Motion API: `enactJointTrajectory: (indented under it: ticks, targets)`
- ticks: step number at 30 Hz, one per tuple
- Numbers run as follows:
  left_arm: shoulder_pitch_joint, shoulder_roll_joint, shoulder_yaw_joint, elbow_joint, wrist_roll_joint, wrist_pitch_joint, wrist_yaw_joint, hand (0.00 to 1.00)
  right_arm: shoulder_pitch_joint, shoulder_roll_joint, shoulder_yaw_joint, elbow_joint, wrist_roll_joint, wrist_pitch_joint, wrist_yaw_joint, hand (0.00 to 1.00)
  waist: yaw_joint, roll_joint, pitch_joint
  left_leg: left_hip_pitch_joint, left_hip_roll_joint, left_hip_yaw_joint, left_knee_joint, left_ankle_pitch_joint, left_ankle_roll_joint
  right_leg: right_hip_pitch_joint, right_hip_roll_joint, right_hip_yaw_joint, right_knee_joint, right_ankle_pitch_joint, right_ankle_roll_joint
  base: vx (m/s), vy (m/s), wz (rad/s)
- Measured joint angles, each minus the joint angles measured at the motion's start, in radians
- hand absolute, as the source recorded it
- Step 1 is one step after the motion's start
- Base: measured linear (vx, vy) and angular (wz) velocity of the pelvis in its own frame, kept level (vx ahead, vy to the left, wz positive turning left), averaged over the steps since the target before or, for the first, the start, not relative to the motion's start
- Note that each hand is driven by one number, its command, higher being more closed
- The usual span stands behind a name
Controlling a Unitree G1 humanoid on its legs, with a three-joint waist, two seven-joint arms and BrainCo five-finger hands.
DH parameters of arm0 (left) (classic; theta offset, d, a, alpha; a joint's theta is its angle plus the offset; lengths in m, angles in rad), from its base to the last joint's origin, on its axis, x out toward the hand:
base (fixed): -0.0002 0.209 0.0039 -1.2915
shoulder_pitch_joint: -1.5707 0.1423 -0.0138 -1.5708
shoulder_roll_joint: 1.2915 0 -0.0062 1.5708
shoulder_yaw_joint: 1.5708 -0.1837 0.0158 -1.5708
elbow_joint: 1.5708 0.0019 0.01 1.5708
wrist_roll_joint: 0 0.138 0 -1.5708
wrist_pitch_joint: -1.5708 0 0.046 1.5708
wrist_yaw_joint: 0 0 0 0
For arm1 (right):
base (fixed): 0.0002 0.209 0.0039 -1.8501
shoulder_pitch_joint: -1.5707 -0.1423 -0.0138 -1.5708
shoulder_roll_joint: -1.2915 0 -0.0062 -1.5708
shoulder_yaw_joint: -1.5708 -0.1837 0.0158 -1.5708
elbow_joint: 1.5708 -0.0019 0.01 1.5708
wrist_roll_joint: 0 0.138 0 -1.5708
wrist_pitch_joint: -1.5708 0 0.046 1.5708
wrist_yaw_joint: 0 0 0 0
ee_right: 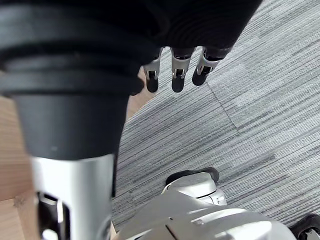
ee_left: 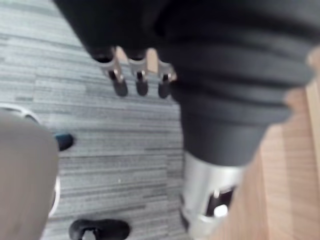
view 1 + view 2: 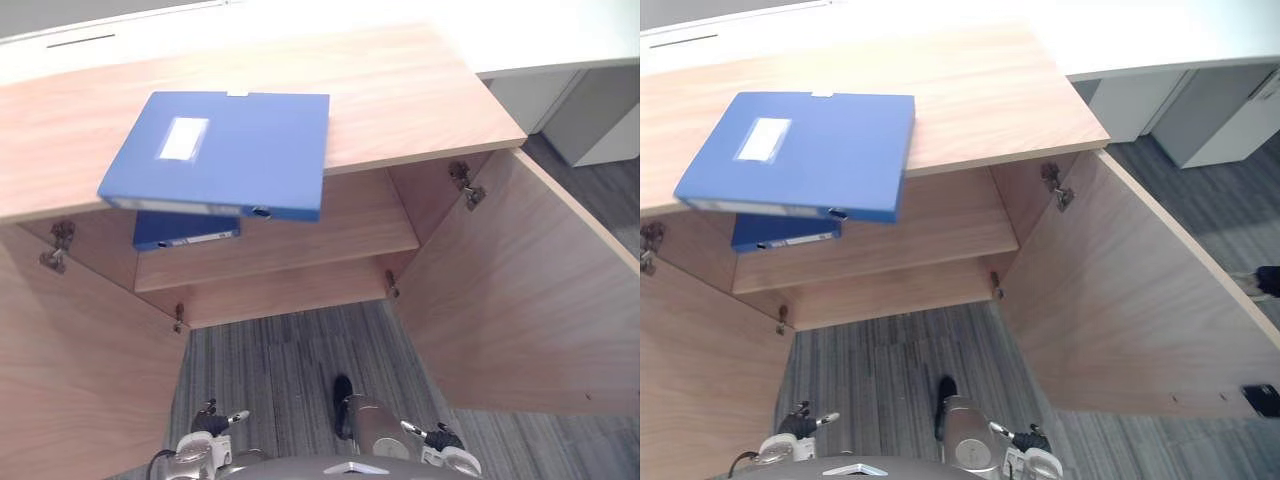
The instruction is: Walk over to the cabinet, pick up the folder, carry it to the office cabinet, place the folder inside the office cabinet, then close the office cabinet door
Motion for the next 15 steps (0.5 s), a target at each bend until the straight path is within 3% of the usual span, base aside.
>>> enactJointTrajectory:
  ticks: [2, 3, 5, 7, 10, 11, 12, 13, 15]
  targets:
    - [0.0, -0.008, 0.023, -0.023, 0.0, 0.0, -0.003, 0.0, 0.02, 0.006, -0.001, -0.012, 0.0, 0.002, -0.001, 0.0, -0.004, -0.008, 0.01, -0.068, 0.056, 0.003, 0.215, -0.012, -0.017, 0.081, 0.002, -0.03, -0.032, -0.026, -0.007, 0.24, -0.206, 0.59]
    - [0.005, -0.015, 0.046, -0.05, 0.0, 0.0, -0.003, 0.0, 0.042, 0.006, 0.009, -0.038, 0.0, 0.013, -0.001, 0.0, 0.007, -0.015, 0.012, -0.136, 0.106, 0.016, 0.408, -0.021, -0.03, 0.13, 0.01, -0.047, -0.056, -0.038, -0.012, 0.24, -0.177, 0.28]
    - [0.011, -0.026, 0.067, -0.067, 0.0, -0.001, -0.003, 0.0, 0.049, 0.004, 0.006, -0.043, 0.002, 0.012, -0.001, 0.0, 0.026, -0.006, 0.007, -0.199, 0.161, 0.073, 0.551, -0.036, -0.017, 0.188, 0.022, -0.059, -0.093, -0.043, -0.014, 0.21, -0.091, 0.08]
    - [0.01, -0.028, 0.074, -0.073, 0.0, -0.001, -0.003, 0.0, 0.05, 0.002, 0.004, -0.047, 0.002, 0.014, -0.001, 0.0, 0.034, -0.005, 0.004, -0.24, 0.173, 0.119, 0.524, -0.052, 0.004, 0.232, 0.021, -0.058, -0.131, -0.043, -0.013, 0.19, 0.026, -0.05]
    - [0.007, -0.026, 0.076, -0.075, 0.0, -0.001, -0.003, 0.0, 0.05, 0.003, -0.003, -0.04, 0.004, 0.018, -0.002, 0.0, 0.048, -0.011, 0.005, -0.266, 0.126, 0.111, 0.307, -0.052, 0.015, 0.258, -0.002, -0.03, -0.144, -0.04, -0.002, 0.2, 0.124, -0.25]
    - [0.007, -0.025, 0.076, -0.073, 0.0, 0.0, -0.003, 0.0, 0.051, 0.005, -0.005, -0.039, 0.004, 0.017, -0.002, 0.0, 0.048, -0.015, -0.002, -0.263, 0.092, 0.091, 0.185, -0.018, 0.009, 0.265, -0.019, -0.017, -0.146, -0.039, 0.013, 0.21, 0.204, -0.32]
    - [0.007, -0.028, 0.075, -0.067, 0.0, -0.001, -0.004, 0.0, 0.053, 0.002, -0.01, -0.039, 0.004, 0.017, -0.002, 0.0, 0.048, -0.009, -0.007, -0.254, 0.071, 0.068, 0.091, 0.061, 0.005, 0.268, -0.02, -0.004, -0.15, -0.04, 0.033, 0.24, 0.27, -0.33]
    - [0.005, -0.032, 0.075, -0.055, 0.0, -0.001, -0.006, 0.0, 0.052, 0.003, -0.019, -0.035, 0.004, 0.018, -0.002, 0.0, 0.048, 0.001, -0.016, -0.238, 0.059, 0.062, 0.045, 0.123, 0.031, 0.279, -0.019, 0.009, -0.161, -0.041, 0.051, 0.19, 0.215, -0.2]
    - [0.015, -0.007, 0.071, -0.046, 0.0, -0.001, -0.006, 0.0, 0.063, 0.025, -0.023, -0.034, 0.004, 0.017, -0.001, 0.0, 0.041, -0.043, -0.039, -0.204, 0.013, 0.065, -0.002, 0.134, 0.028, 0.304, -0.046, 0.028, -0.212, -0.025, 0.075, 0.16, 0.196, -0.1]
